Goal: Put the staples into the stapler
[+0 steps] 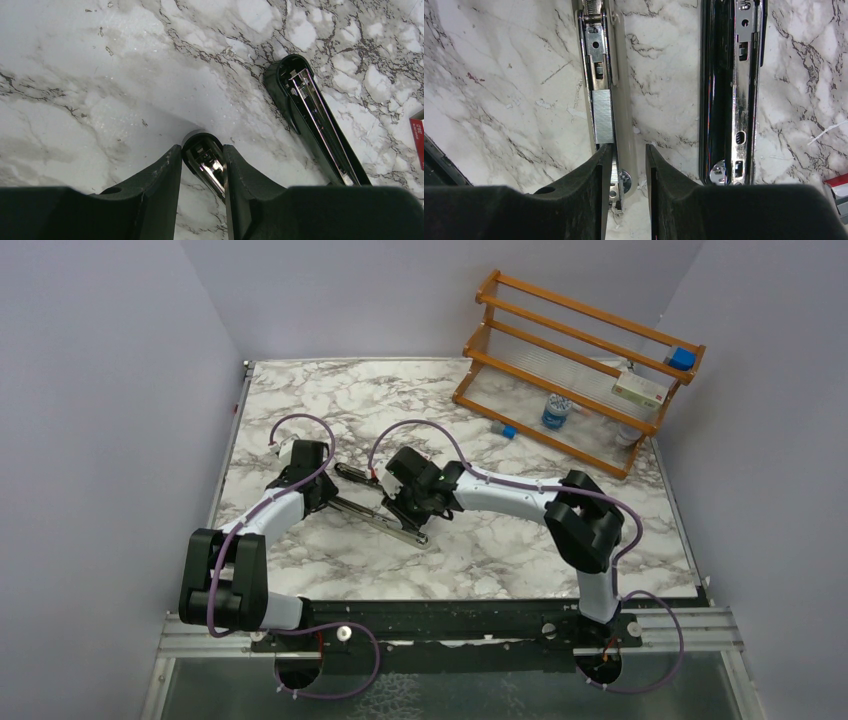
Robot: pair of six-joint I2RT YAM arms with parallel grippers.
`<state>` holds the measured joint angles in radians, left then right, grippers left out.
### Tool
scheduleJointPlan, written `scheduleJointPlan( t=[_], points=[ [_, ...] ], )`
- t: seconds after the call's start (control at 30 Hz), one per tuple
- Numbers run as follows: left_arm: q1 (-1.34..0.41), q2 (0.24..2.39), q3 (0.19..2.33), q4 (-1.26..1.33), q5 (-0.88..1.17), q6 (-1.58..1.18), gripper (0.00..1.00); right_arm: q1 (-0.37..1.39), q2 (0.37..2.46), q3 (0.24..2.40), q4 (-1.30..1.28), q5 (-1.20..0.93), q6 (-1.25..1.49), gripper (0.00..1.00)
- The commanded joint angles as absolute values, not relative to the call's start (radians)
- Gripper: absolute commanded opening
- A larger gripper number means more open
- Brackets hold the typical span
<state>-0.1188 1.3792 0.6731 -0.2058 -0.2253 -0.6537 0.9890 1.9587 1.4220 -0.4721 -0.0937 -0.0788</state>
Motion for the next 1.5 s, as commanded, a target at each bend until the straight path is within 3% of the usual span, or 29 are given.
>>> scheduleJointPlan(
  t=[0.0,0.97,1.47],
  points=[
    [-0.111,1.396,0.676,-0.236,-0.249,-0.639,0.36,0.993,1.984,1.448,-0.451,-0.083,-0.071,0.34],
    [-0.11,1.397,0.683,-0.246,-0.258,-0.637,0.36,0.993,1.881,1.264,-0.516,-0.056,-0.056,0.34],
    [-0.11,1.396,0.688,-0.244,-0.251,-0.638,0.36,0.994,1.847,1.341,-0.311,-0.028,-0.013,0.36]
  ],
)
